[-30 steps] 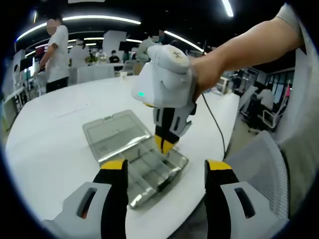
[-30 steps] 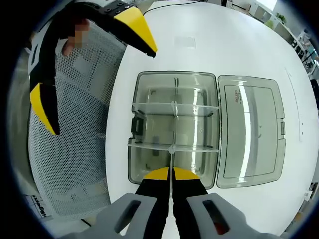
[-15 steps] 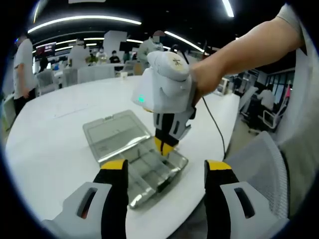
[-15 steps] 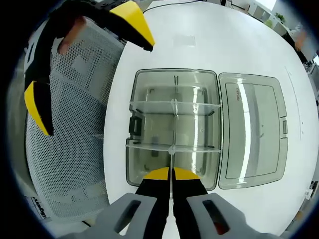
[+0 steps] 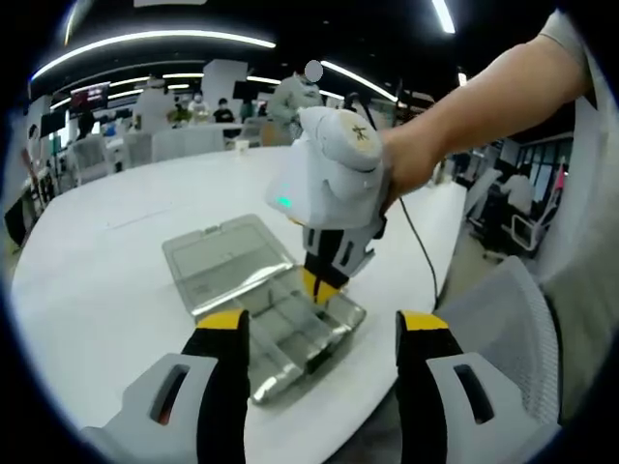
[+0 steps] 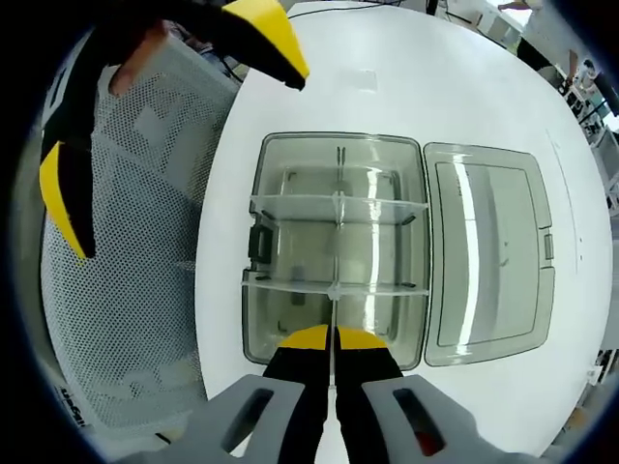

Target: Insert the divider into the dual guide fixture by aligning both edges with the guide slots and pushing it downward to the bottom, including one-sided entry, uneven engagement, binding, and posture correction.

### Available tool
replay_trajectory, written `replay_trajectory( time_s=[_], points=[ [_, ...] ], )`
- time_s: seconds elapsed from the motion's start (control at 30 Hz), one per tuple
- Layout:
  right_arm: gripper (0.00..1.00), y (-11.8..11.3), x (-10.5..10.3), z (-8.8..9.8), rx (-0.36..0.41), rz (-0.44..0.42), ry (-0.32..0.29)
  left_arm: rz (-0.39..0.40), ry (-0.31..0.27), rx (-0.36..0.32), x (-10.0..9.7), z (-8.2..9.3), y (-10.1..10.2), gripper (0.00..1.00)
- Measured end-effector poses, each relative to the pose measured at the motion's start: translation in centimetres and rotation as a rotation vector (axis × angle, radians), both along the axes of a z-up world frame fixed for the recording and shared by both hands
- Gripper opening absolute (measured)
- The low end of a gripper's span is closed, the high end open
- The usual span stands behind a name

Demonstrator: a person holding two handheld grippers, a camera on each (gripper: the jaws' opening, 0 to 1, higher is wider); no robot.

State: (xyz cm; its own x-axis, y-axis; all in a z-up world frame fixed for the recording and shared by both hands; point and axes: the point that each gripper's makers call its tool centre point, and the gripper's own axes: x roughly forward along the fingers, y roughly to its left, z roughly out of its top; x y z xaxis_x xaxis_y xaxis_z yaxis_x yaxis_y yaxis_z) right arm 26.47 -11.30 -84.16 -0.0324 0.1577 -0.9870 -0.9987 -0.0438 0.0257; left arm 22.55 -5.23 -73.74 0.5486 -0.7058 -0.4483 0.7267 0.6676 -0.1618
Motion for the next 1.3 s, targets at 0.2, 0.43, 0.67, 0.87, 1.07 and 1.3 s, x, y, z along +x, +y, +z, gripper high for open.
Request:
replay_trajectory(
  time_s=[0.2, 0.43, 0.67, 0.87, 1.07, 1.3],
  points=[
    [0.0, 0.0, -0.1, -0.1, -0.007, -0.001, -0.024, 0.003, -0.001, 0.008, -0.1, 0.1, 0.2, 0.59],
    [0.07, -0.1, 0.3, 0.3, 0.048, -0.033, -0.021, 0.012, 0.003, 0.018, -0.3, 0.0, 1.0, 0.59],
    [0.16, -0.6, 0.4, 1.4, 0.12, -0.061, -0.01, 0.013, 0.002, 0.023, -0.7, 0.3, 1.3, 0.6],
    [0.25, -1.6, 0.3, 2.6, 0.217, -0.079, -0.02, 0.022, 0.004, 0.03, -0.8, 0.3, 2.4, 0.6],
    [0.31, -2.3, -0.4, 3.1, 0.298, -0.109, -0.018, 0.035, 0.013, 0.042, -0.8, 0.3, 3.4, 0.6],
    [0.38, -2.5, -1.1, 3.5, 0.397, -0.147, -0.019, 0.034, 0.019, 0.063, -1.0, 0.4, 3.9, 0.6]
  ],
)
